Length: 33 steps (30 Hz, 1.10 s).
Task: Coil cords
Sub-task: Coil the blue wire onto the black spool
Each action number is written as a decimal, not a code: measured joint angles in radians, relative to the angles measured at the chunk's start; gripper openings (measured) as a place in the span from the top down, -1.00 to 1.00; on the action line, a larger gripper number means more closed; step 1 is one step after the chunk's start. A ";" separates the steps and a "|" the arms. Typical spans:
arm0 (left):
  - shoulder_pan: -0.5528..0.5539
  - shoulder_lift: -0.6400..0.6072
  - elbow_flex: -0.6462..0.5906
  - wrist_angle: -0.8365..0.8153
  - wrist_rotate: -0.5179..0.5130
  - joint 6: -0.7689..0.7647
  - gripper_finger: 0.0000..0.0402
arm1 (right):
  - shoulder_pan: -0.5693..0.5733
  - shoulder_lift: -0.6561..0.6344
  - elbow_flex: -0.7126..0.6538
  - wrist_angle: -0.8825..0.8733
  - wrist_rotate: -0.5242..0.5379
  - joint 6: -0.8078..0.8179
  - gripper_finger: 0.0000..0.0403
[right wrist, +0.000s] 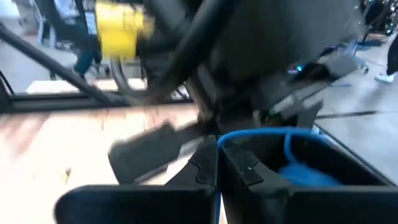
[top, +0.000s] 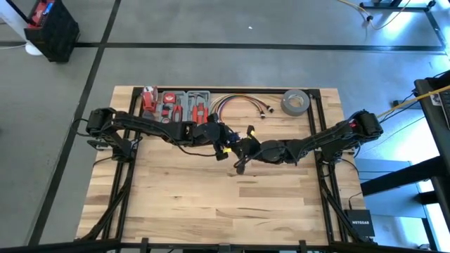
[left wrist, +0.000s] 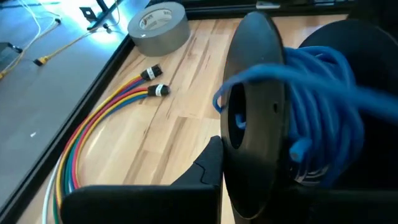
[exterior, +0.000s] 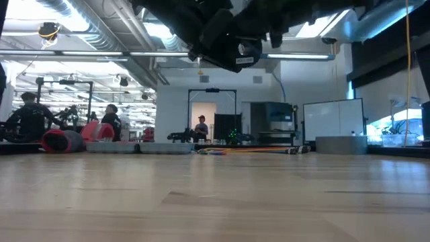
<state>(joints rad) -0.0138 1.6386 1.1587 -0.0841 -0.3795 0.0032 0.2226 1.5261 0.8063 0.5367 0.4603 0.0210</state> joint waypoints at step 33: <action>-0.011 0.001 0.001 -0.005 -0.004 0.039 1.00 | 0.100 -0.276 0.017 -0.592 0.315 0.115 0.96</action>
<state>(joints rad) -0.0253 1.6398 1.1595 -0.0894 -0.3836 0.0417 0.3225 1.2504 0.8230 -0.0549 0.7755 0.1358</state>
